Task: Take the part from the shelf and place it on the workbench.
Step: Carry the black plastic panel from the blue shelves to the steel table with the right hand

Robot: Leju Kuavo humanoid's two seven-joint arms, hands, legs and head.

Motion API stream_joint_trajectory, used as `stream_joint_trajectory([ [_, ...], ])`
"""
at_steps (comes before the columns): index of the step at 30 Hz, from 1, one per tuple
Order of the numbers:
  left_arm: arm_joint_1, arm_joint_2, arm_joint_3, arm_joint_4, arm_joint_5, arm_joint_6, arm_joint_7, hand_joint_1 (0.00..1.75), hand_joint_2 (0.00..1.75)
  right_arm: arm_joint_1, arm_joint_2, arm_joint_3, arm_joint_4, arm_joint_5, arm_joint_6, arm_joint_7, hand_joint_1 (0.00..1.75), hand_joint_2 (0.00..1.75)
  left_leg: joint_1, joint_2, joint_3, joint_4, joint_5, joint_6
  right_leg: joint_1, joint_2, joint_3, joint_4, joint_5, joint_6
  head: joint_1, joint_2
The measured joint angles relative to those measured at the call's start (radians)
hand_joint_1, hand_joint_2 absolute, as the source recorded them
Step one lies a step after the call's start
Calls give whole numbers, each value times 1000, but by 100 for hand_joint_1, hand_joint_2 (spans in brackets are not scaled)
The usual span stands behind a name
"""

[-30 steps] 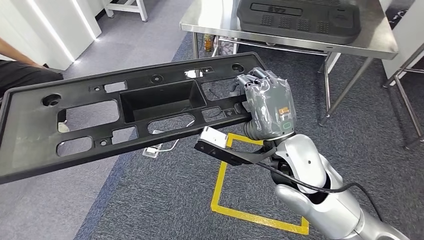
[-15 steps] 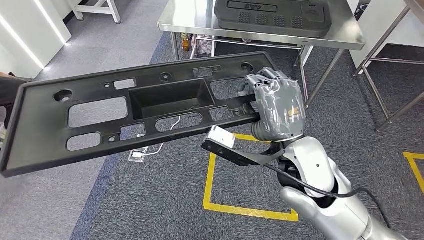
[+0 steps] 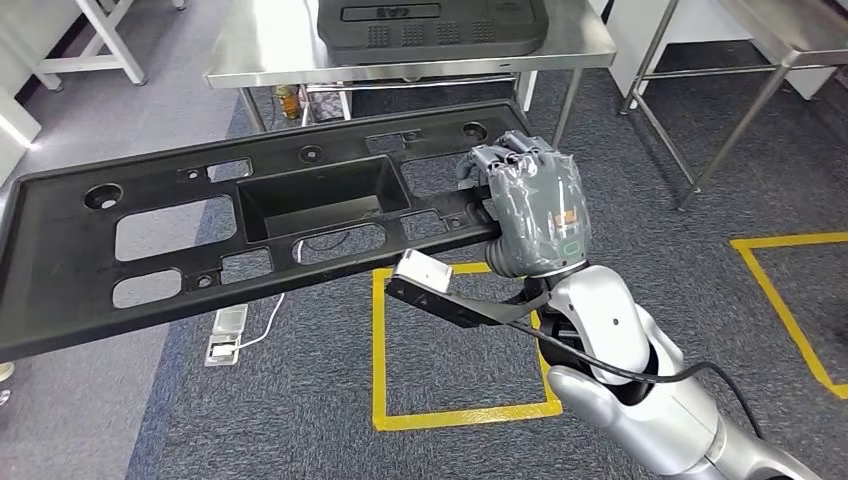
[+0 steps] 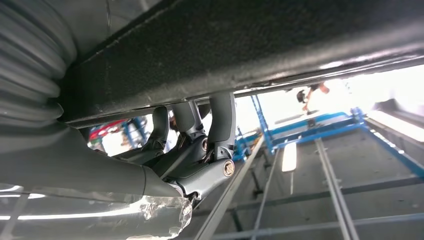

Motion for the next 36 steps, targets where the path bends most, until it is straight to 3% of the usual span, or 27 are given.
stream_joint_trajectory([
  [2,-2,2,0,0,0,0,0,0,175,-1,1,0,0,9,6,1,175,175,-9,-16,42,-121,63,22,5,13,9,1,-7,-1,-4,0],
  [3,-4,4,0,0,-1,0,0,0,175,-2,1,0,0,13,10,1,175,175,-13,-23,54,-158,74,28,4,18,9,0,-10,2,-5,0],
  [5,-5,5,0,0,-1,0,0,0,175,-3,1,0,0,21,20,4,175,175,-17,-26,62,-183,71,31,-1,25,7,-2,-11,12,-7,0],
  [7,-6,4,0,0,-1,0,0,0,175,-4,0,0,0,27,29,7,175,175,-9,-22,73,-203,76,34,-1,17,7,4,-19,23,-10,0],
  [9,-7,4,0,0,-1,0,0,0,175,-8,0,0,0,31,33,8,175,175,0,-16,85,-221,81,37,0,-12,-21,67,-57,36,-1,0],
  [11,-7,4,0,0,-1,0,0,0,175,-9,0,0,0,33,34,9,175,175,2,-10,89,-222,78,38,-8,-36,-89,191,-109,47,12,0],
  [12,-6,4,0,0,-1,0,0,0,175,-7,1,0,0,33,34,10,175,175,4,-7,90,-220,74,36,-13,-40,-120,240,-119,52,16,0],
  [13,-6,4,0,0,-1,0,0,0,175,-6,0,0,0,33,35,10,175,175,6,-5,91,-216,69,34,-18,-43,-136,258,-111,56,20,0],
  [14,-6,4,0,0,-1,0,0,0,175,-5,0,0,0,34,36,10,175,175,9,-3,94,-212,64,30,-22,-45,-132,235,-83,60,24,0],
  [16,-6,4,-1,0,-1,0,0,0,175,-5,0,0,0,35,36,10,175,175,14,0,101,-202,49,20,-27,-53,-78,110,-9,66,33,0],
  [18,-7,4,-1,0,-2,0,0,0,175,-5,-1,0,0,35,36,10,175,175,14,2,106,-192,36,6,-24,-57,-37,20,20,60,41,0],
  [21,-8,5,-1,0,-3,0,0,0,175,-5,-2,1,-1,37,36,11,175,175,13,4,112,-194,29,-11,-19,-50,-30,9,11,36,34,0],
  [23,-8,5,-1,0,-5,0,0,0,175,-6,-2,0,-2,38,36,11,175,175,16,5,108,-168,9,-21,-21,-48,-23,4,10,23,27,0],
  [24,-9,5,-1,0,-6,0,0,0,175,-7,-2,0,-2,38,36,11,175,175,16,4,91,-125,-14,-25,-22,-48,-19,1,9,18,21,0],
  [26,-8,5,-1,0,-6,0,0,0,175,-7,-2,1,-2,38,36,11,175,175,15,4,22,8,-70,-27,-19,-47,-14,1,4,10,5,0],
  [27,-7,5,-1,0,-6,0,0,0,175,-6,-2,1,-2,38,37,11,175,175,14,4,-13,66,-86,-27,-17,-46,-12,2,1,7,0,0],
  [28,-6,6,-1,0,-6,0,0,0,175,-6,-2,2,-2,38,37,11,175,175,14,4,-36,96,-83,-25,-14,-44,-8,2,-2,4,-5,0],
  [29,-5,6,-1,0,-6,0,0,0,175,-5,-2,3,-2,38,37,11,175,175,12,3,-41,88,-61,-21,-12,-42,-3,2,-6,3,-9,0],
  [32,-6,8,-1,0,-6,0,0,0,175,-5,-2,5,-3,39,37,11,175,175,0,-3,24,-96,57,6,-6,-37,17,1,-20,5,-17,0],
  [34,-6,10,-1,0,-7,0,0,0,175,-6,-2,5,-3,40,37,11,175,175,-8,-8,53,-172,79,18,-7,-34,21,0,-26,11,-17,0],
  [36,-7,11,-1,0,-7,0,0,0,175,-6,-2,5,-3,41,37,11,175,175,-10,-8,59,-186,76,22,-9,-33,23,-4,-28,22,-17,0],
])
